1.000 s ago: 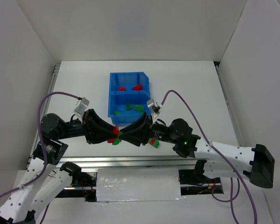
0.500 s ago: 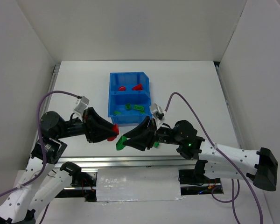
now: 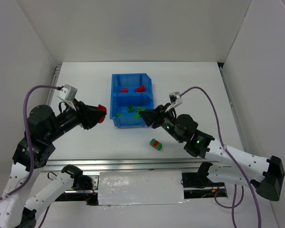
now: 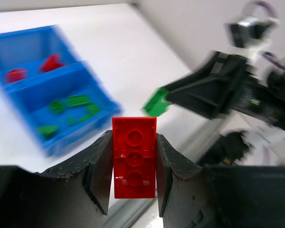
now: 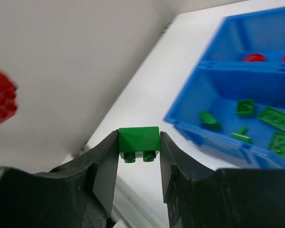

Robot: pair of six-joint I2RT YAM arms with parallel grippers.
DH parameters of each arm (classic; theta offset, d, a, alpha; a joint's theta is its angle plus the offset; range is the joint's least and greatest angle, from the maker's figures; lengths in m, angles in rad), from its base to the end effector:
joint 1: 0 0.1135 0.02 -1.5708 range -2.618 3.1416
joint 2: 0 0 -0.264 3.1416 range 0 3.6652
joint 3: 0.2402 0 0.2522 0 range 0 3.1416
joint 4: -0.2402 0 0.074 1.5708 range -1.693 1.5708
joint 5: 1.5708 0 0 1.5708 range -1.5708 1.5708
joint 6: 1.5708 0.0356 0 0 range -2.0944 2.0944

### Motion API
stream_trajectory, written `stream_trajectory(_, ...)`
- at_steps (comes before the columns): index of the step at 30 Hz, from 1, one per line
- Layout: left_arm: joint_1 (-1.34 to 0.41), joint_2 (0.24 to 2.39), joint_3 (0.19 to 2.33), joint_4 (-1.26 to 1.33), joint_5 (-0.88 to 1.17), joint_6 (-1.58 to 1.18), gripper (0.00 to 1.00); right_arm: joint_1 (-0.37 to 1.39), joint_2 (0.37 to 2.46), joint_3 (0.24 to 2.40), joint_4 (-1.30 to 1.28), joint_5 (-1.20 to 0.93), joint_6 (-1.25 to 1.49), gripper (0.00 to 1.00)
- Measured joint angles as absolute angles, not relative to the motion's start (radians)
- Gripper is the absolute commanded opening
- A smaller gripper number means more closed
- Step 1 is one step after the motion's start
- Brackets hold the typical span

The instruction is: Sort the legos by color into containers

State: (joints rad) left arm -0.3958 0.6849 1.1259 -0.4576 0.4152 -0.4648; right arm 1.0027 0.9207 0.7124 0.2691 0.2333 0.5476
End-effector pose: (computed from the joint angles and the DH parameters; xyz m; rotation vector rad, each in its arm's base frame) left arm 0.1034 -0.0587 0.4376 0.2835 1.6536 -0.9885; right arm 0.1257 0.1816 0.3383 -0.1664 1.5996 1.0533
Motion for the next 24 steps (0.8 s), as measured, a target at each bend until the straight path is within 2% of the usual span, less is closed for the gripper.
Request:
stream_trajectory(4,-0.395,0.669,1.135,-0.586,0.170,-0.417,0.00,0.912,0.976,0.719,0.210,0.324,0.635,0.00)
stream_trajectory(9,-0.394,0.606,1.050,-0.620,0.000,-0.370,0.00,0.852,1.134,0.788,0.129,0.387,0.676,0.00)
stream_trajectory(14,-0.394,0.501,0.910,-0.632,-0.033,-0.368,0.00,0.785,1.276,0.917,0.081,0.382,0.679,0.00)
stream_trajectory(19,-0.394,0.517,0.900,-0.620,-0.032,-0.366,0.00,0.690,1.478,1.088,0.064,0.339,0.667,0.00)
stream_trajectory(24,-0.394,0.557,0.900,-0.619,-0.031,-0.365,0.00,0.689,1.663,1.241,-0.007,0.321,0.659,0.00)
